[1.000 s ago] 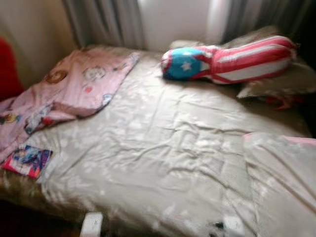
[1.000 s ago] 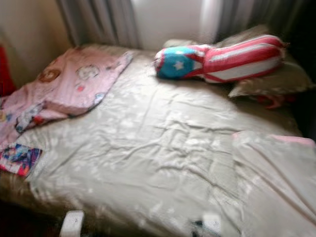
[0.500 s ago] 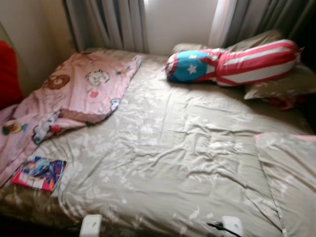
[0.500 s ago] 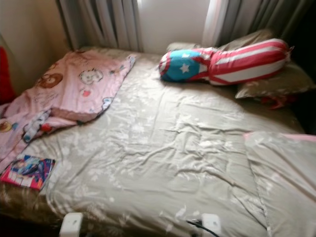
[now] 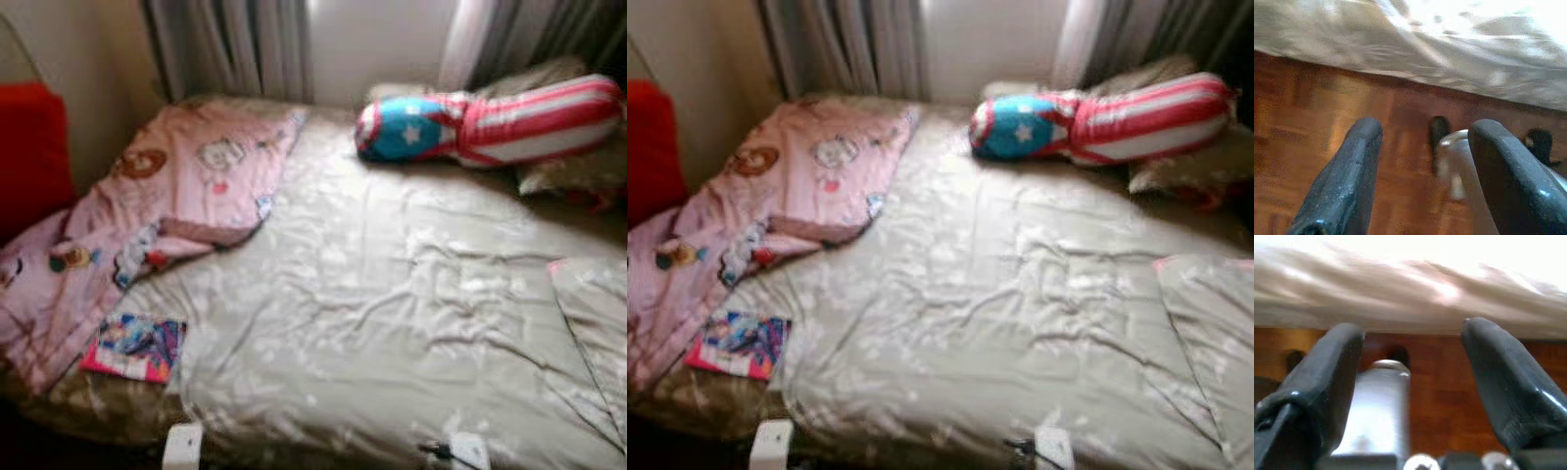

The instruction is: Clean up the room

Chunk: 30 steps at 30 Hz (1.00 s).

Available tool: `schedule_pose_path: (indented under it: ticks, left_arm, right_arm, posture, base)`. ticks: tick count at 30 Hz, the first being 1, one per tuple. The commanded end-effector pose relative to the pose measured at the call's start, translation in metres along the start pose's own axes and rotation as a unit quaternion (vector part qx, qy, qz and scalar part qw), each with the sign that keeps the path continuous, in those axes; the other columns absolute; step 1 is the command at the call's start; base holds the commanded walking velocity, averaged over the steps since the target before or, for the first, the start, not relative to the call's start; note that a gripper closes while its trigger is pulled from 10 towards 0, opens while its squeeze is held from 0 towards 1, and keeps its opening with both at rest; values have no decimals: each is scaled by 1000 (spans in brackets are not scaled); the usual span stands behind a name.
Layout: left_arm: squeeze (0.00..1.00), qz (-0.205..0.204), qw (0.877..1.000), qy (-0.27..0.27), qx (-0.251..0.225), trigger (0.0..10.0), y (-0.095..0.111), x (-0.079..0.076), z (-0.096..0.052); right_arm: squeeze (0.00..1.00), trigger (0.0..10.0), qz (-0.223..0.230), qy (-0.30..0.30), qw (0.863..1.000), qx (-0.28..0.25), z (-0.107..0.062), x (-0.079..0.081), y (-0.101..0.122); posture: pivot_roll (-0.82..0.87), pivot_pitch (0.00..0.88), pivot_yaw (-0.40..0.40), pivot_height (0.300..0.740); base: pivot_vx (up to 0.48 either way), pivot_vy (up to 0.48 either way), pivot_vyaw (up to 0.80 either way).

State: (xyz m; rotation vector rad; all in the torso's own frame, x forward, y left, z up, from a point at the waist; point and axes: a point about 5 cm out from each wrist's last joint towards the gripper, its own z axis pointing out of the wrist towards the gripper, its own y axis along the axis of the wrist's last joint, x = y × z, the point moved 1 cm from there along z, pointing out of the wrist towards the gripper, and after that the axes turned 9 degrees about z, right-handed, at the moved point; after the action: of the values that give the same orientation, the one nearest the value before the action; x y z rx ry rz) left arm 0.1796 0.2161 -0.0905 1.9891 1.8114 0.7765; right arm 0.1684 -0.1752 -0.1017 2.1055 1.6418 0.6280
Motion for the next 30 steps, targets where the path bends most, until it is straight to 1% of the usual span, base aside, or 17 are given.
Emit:
schedule_pose_path:
  ticks: [1,30]
  left_arm:
    - [0,5,1000,-7,3,10000,-1,-6,0]
    - [0,8,1000,-9,5,10000,-3,-7,0]
  right_arm:
    - [0,10000,0,-15,1000,4,-2,-12,-2]
    - [0,10000,-6,-13,1000,6,-2,-10,-4]
  posture:
    - [-35,64,-17,740]
    - [-34,45,-13,740]
  base:
    - [0,461,0]
    - [0,461,0]
